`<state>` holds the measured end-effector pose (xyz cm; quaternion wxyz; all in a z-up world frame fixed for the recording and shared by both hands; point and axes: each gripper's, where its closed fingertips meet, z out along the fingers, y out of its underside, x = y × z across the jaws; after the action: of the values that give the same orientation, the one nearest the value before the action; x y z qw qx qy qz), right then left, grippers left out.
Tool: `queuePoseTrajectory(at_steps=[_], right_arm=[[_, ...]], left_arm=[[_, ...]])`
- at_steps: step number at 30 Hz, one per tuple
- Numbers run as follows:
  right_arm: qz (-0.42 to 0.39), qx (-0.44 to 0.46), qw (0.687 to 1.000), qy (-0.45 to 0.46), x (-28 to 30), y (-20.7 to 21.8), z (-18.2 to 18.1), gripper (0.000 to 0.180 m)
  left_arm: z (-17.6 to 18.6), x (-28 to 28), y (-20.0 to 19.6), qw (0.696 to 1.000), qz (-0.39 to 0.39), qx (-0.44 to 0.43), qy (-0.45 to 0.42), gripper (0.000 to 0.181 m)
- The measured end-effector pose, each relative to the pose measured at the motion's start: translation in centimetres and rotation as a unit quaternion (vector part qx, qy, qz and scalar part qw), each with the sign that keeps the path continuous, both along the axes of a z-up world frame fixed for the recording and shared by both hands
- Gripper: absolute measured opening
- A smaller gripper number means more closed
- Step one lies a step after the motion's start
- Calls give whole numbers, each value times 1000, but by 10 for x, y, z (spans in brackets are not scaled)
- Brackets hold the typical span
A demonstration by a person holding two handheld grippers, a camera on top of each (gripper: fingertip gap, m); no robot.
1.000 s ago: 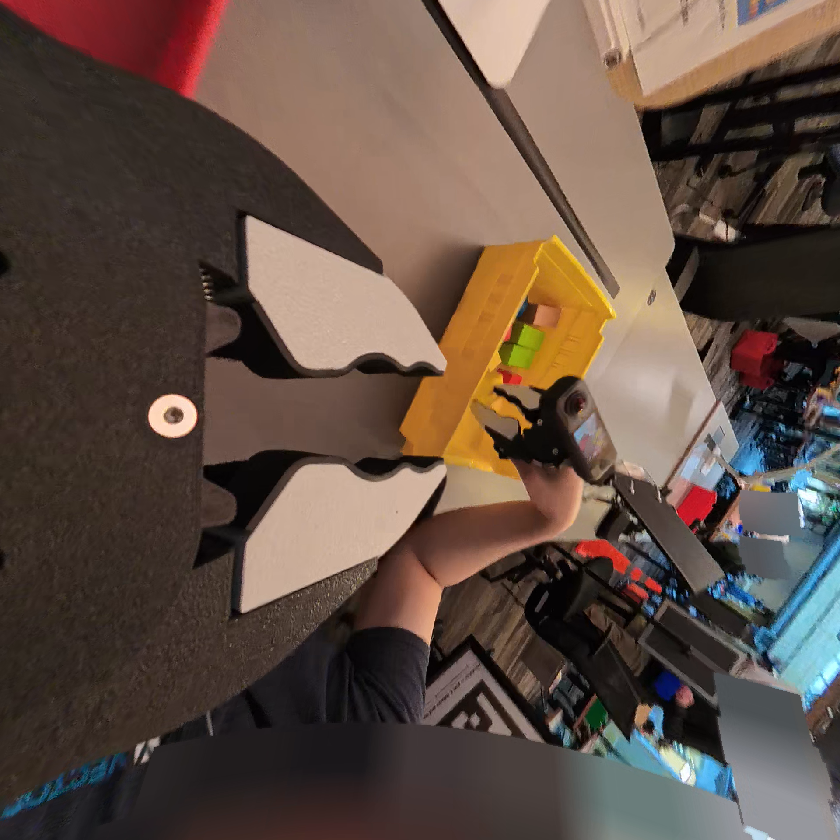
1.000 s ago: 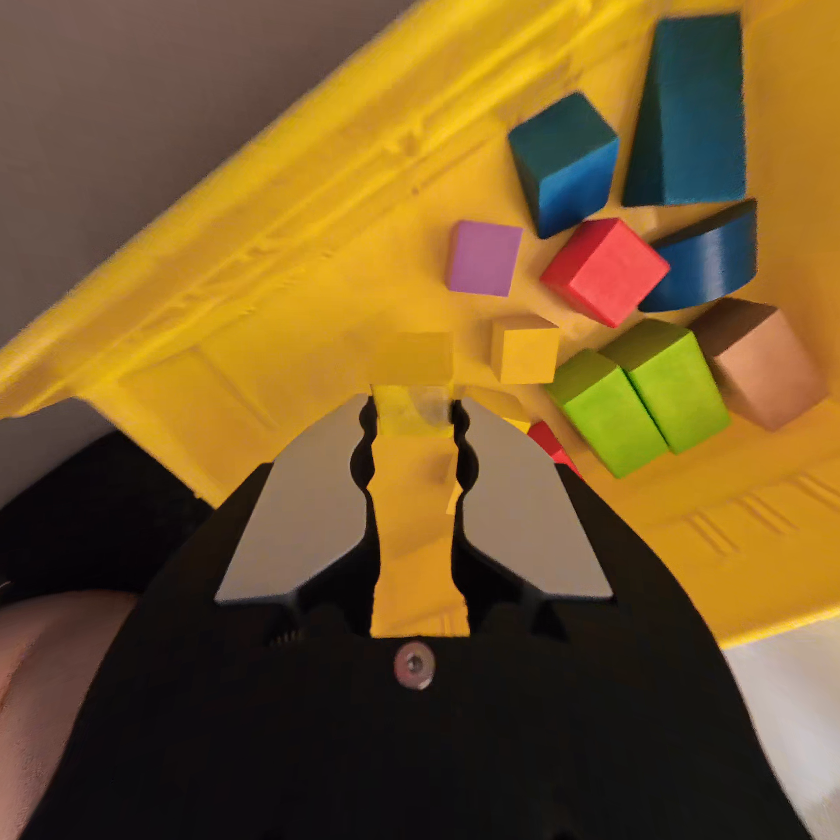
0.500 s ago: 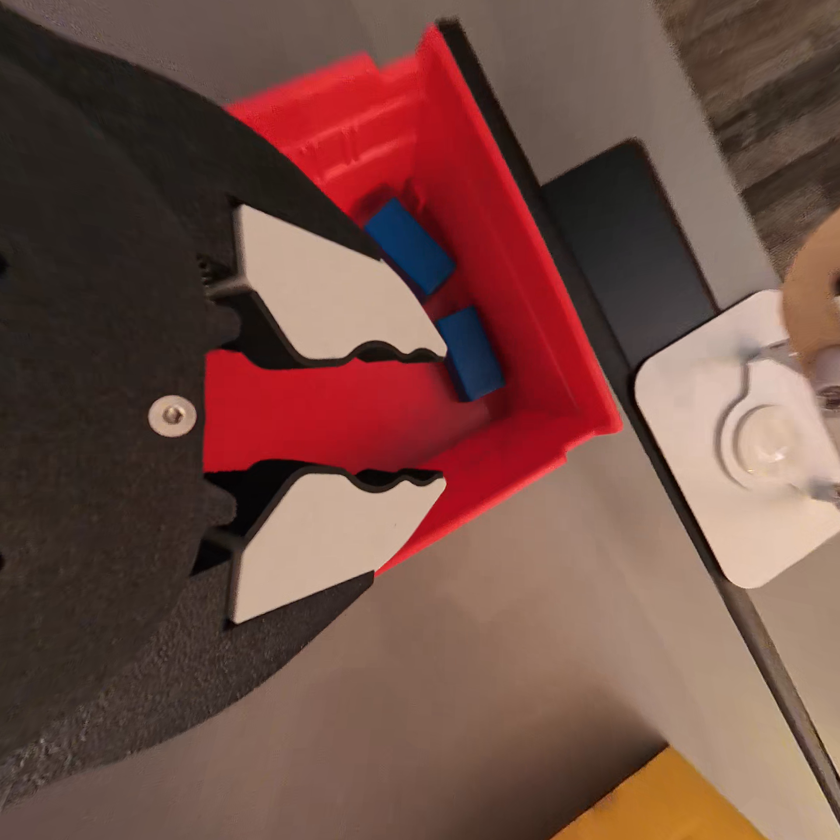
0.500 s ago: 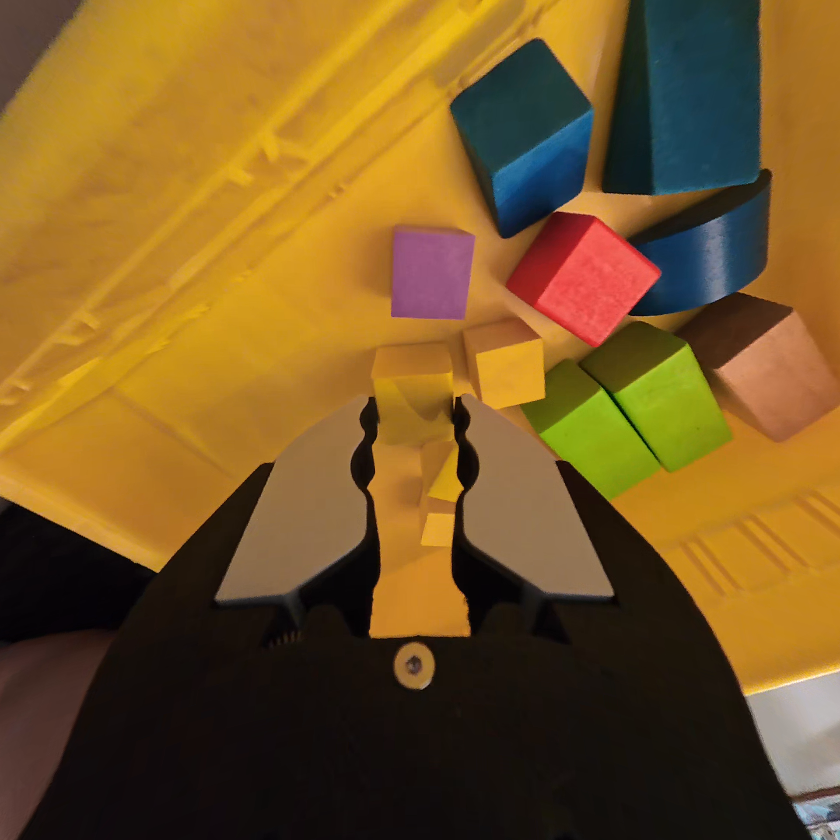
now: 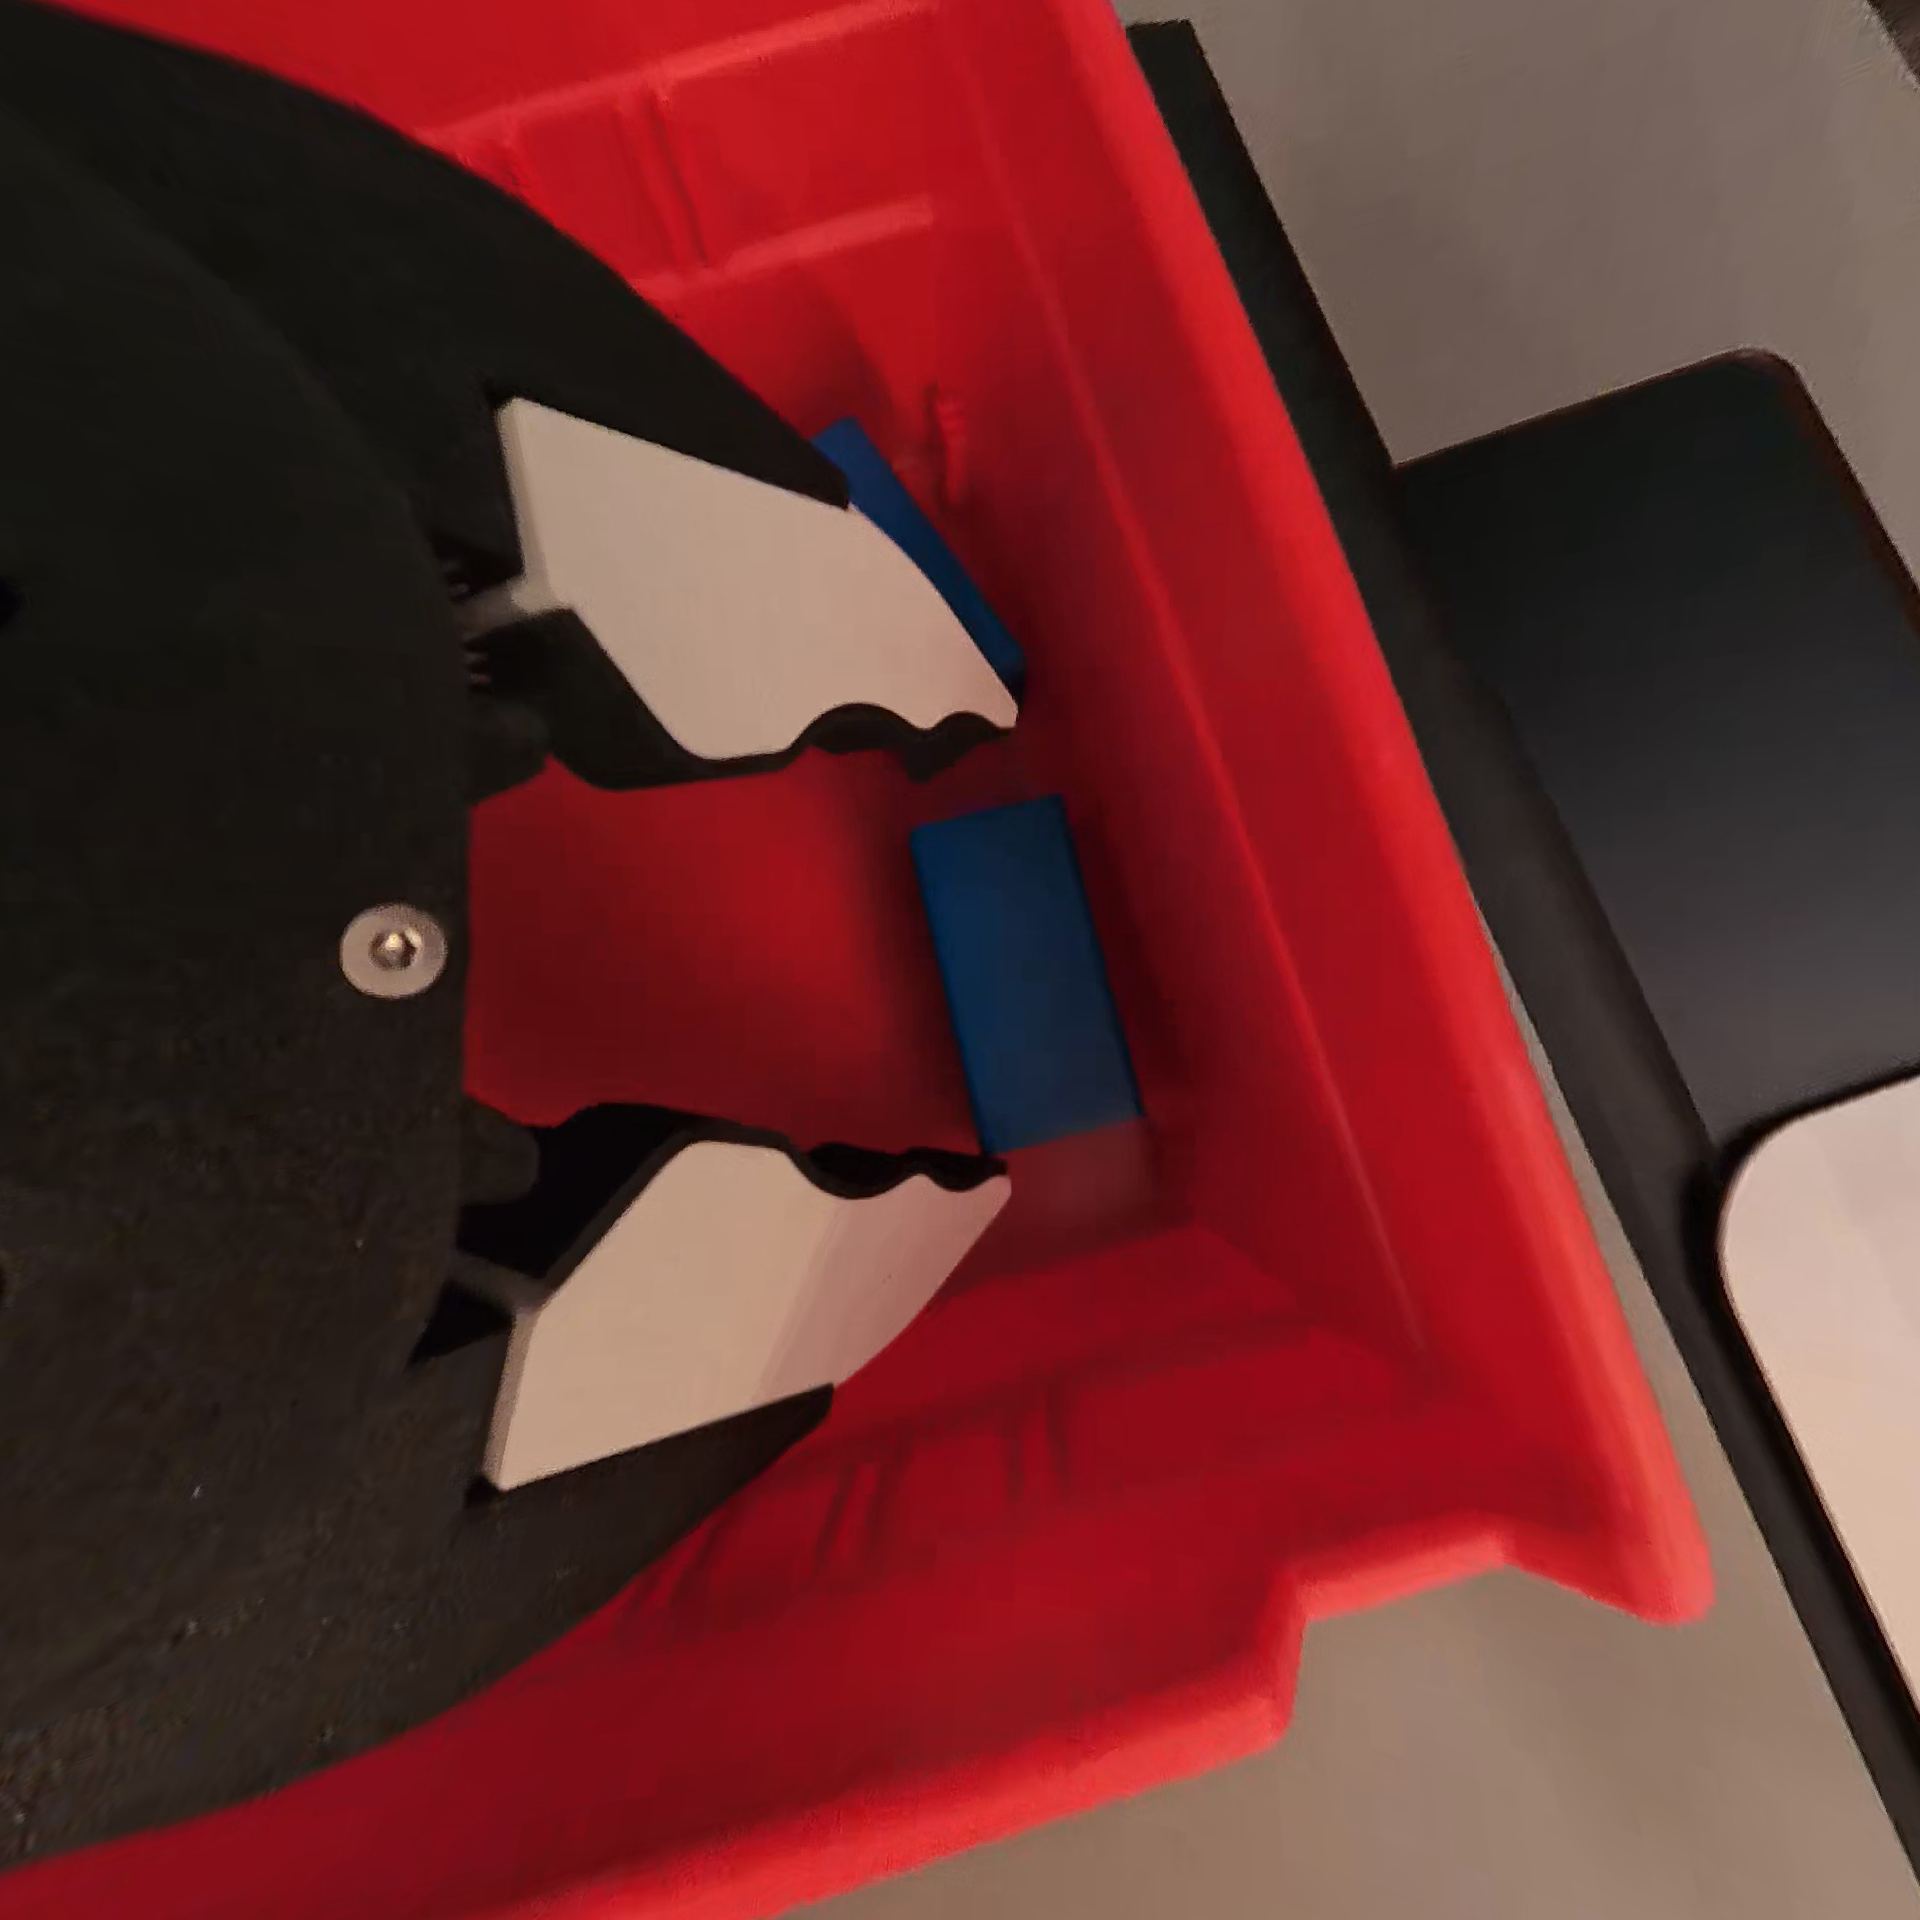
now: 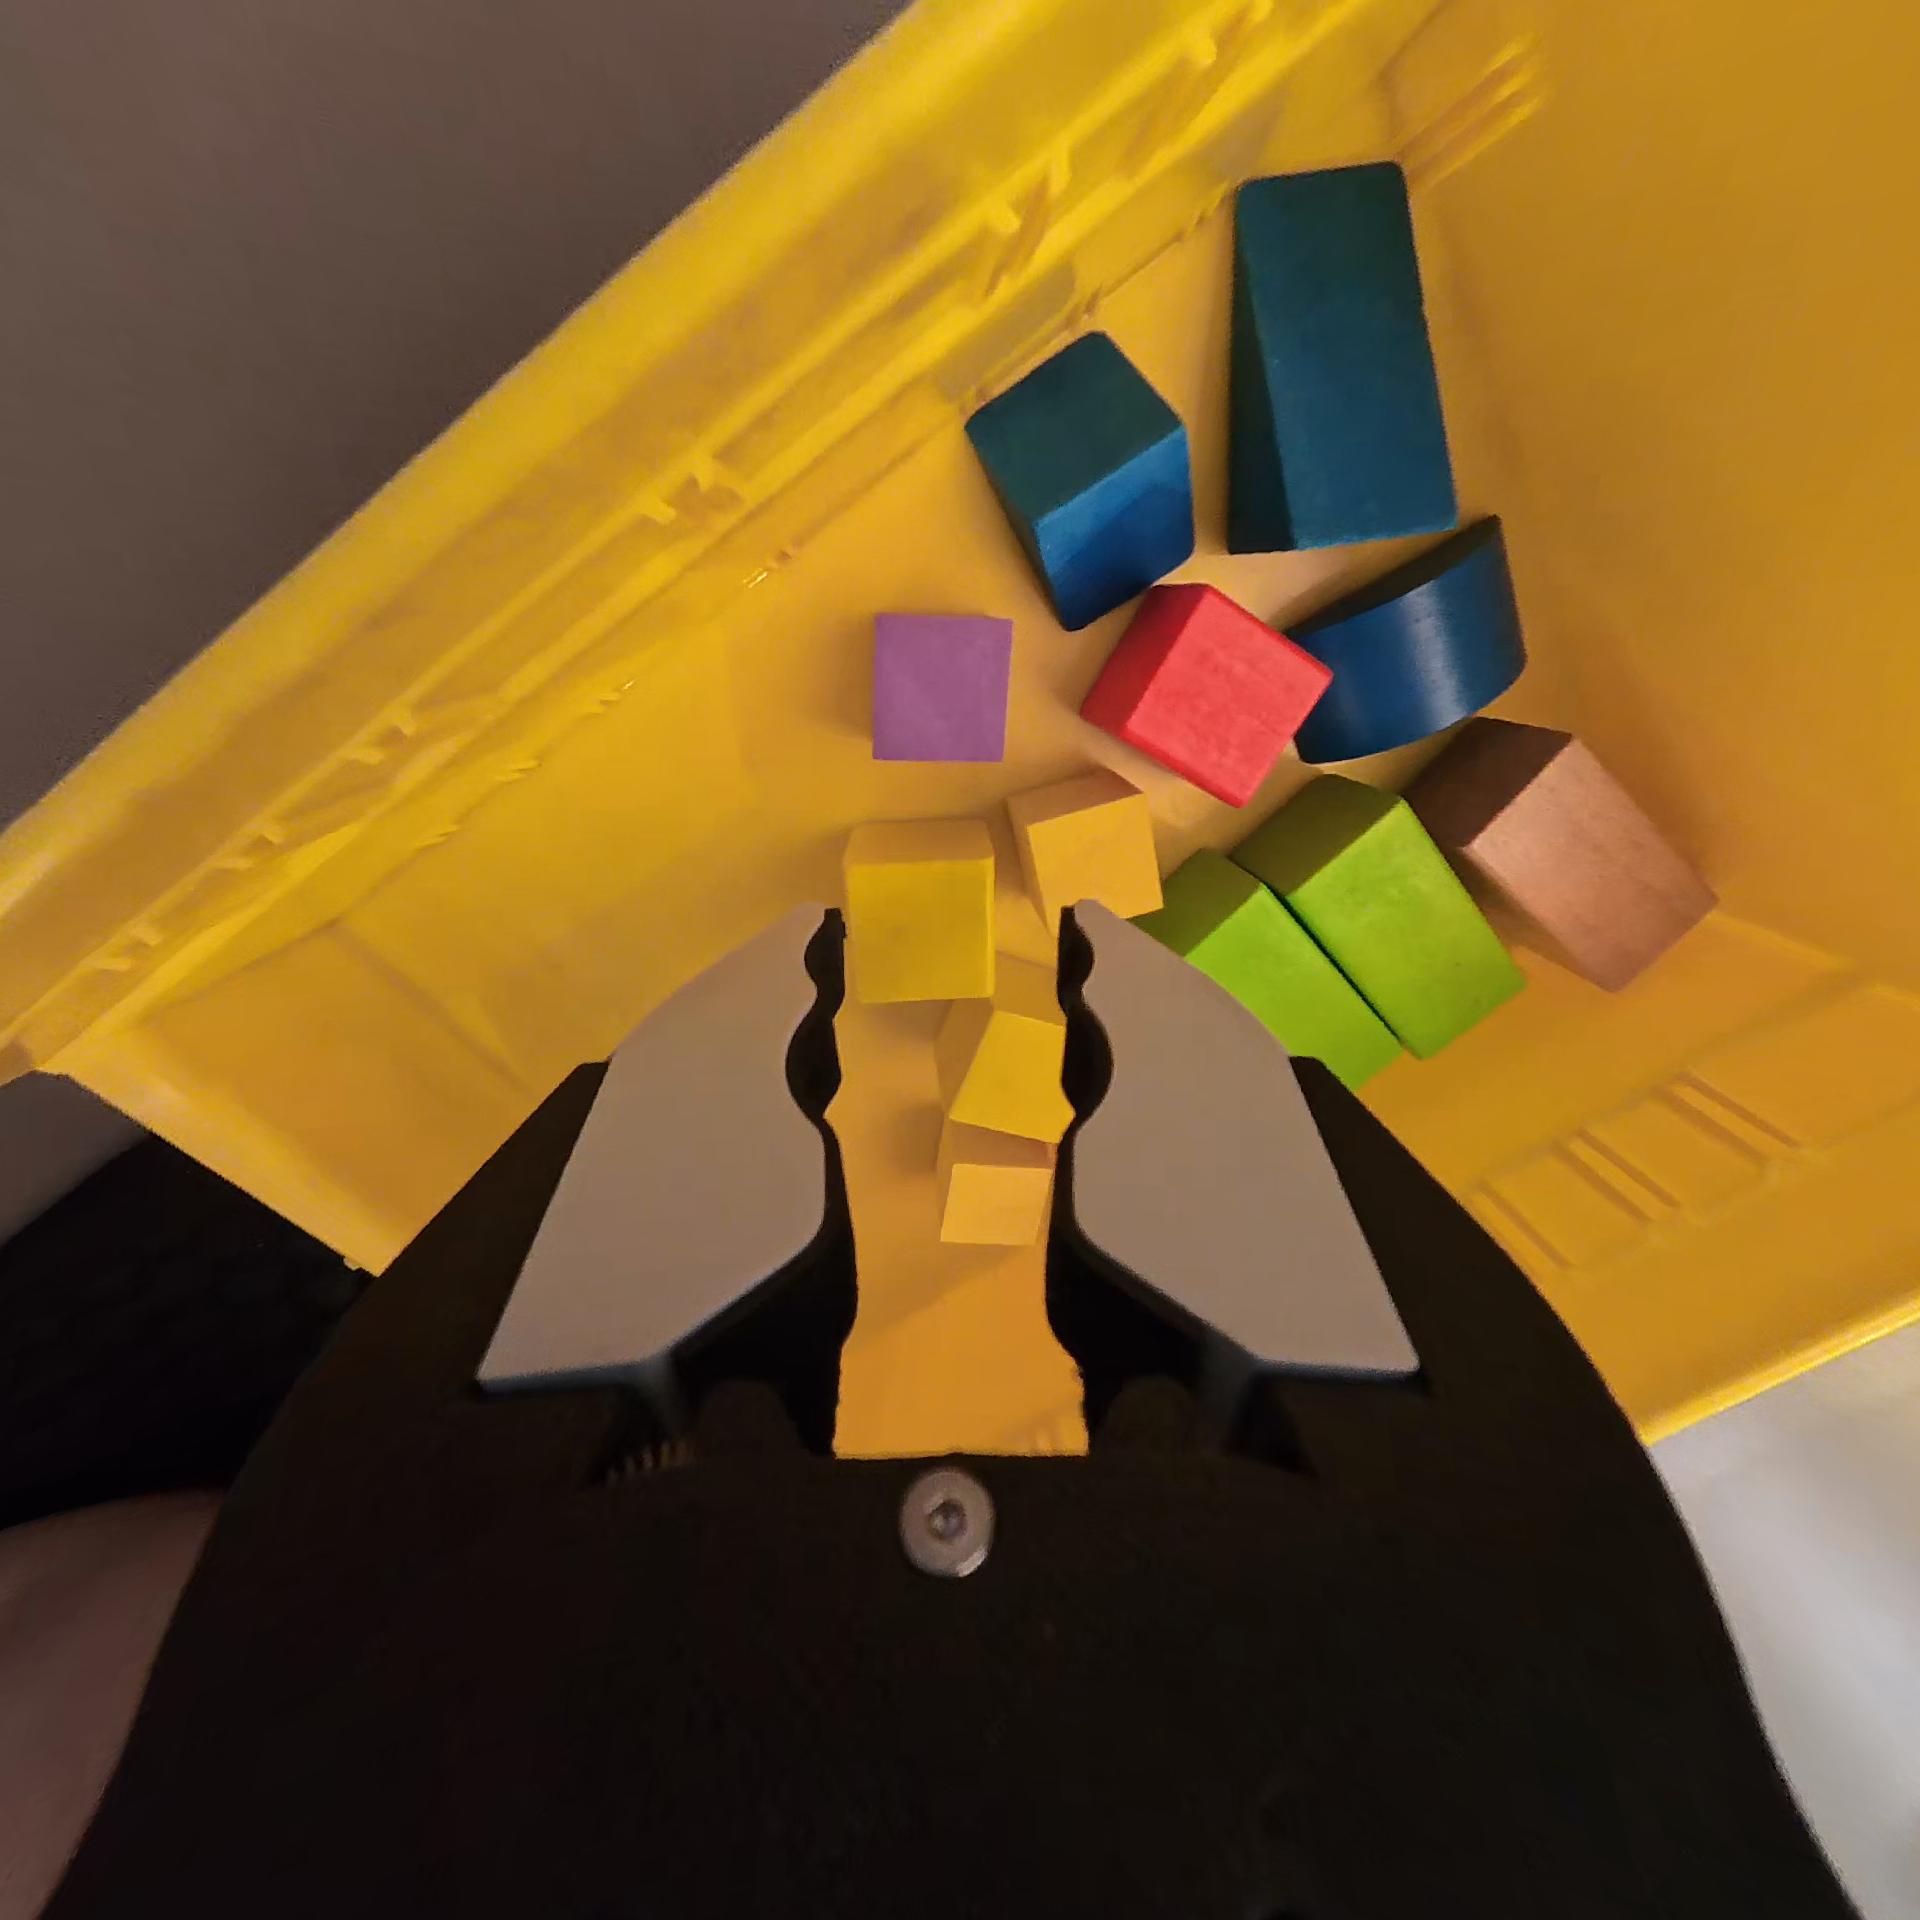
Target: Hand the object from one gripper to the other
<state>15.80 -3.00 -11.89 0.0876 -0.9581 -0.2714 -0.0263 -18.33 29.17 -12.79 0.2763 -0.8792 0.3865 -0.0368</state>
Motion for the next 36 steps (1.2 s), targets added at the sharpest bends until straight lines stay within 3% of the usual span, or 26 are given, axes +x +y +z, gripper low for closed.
queuePoseTrajectory(at_steps=[6,12,17,20,22,24,27,30,34,36], right_arm=[[4,-2,1000,-5,-1,2,-2,41],[3,17,1000,-7,0,4,4,41],[3,78,997,-14,2,14,25,41],[10,171,985,-27,-1,32,57,42],[50,259,964,-20,-22,48,88,48],[127,350,928,12,-67,57,121,52],[265,483,831,73,-156,49,167,55],[335,574,742,91,-216,29,193,57],[384,580,708,117,-257,9,193,61],[402,571,708,106,-264,6,187,44]], left_arm=[[-16,3,-3,998,4,-59,-34,70],[-10,-5,-7,998,-11,-54,-17,70],[32,-7,-19,993,-37,-66,-96,69],[77,0,-42,977,-93,-75,-175,69],[111,12,-75,952,-166,-98,-237,70],[149,29,-125,905,-262,-138,-306,69],[191,51,-211,810,-407,-211,-366,69],[202,69,-274,744,-495,-263,-365,69],[197,84,-319,699,-542,-311,-348,69],[194,87,-331,682,-556,-327,-344,69]])
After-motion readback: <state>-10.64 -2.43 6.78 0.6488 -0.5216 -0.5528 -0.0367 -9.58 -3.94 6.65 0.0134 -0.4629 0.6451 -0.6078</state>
